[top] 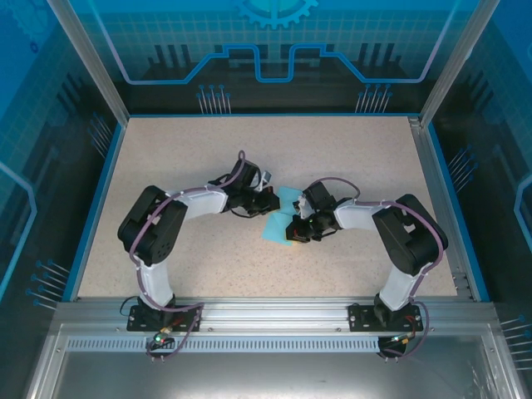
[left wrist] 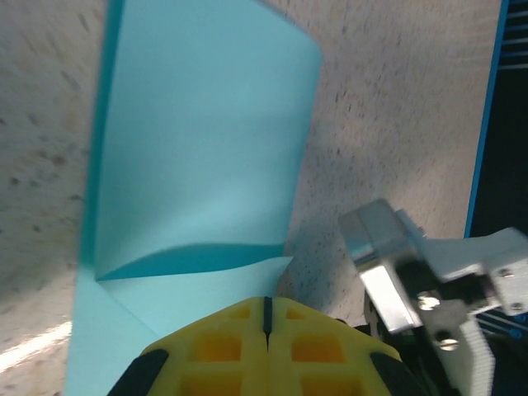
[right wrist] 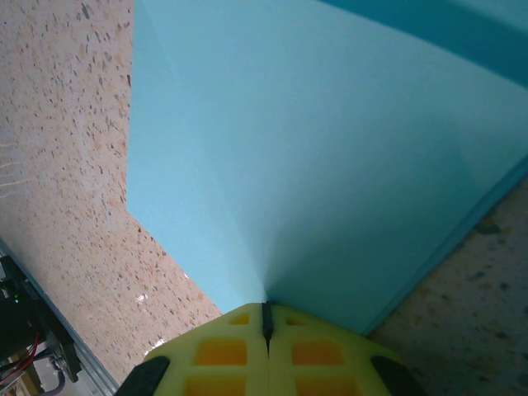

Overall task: Fold a paper plane with a square sheet of paper (pick it up from the middle)
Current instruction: Fold the triangle a second time at the center of the table.

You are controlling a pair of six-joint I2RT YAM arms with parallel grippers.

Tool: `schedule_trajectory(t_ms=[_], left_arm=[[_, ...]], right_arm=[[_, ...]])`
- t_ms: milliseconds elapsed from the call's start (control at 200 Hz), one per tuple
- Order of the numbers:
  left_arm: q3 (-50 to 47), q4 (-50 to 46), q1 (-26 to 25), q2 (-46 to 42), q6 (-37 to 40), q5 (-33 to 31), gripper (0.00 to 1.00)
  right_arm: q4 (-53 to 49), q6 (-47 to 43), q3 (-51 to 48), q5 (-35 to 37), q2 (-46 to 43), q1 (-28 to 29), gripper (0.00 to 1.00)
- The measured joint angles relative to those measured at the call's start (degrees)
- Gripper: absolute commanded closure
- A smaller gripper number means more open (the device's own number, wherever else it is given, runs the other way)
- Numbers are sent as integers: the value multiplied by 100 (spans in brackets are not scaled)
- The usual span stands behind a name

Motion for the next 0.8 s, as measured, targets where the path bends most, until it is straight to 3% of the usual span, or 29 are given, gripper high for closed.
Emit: schedule_trajectory(t_ms=[260, 795], left_arm=[[0, -52, -31, 522, 26, -186, 100], [-7, -17, -15, 525, 20, -210, 100]], right_arm=[[-46, 15, 39, 2, 4, 0, 96], [68, 286, 739, 7, 286, 0, 94]])
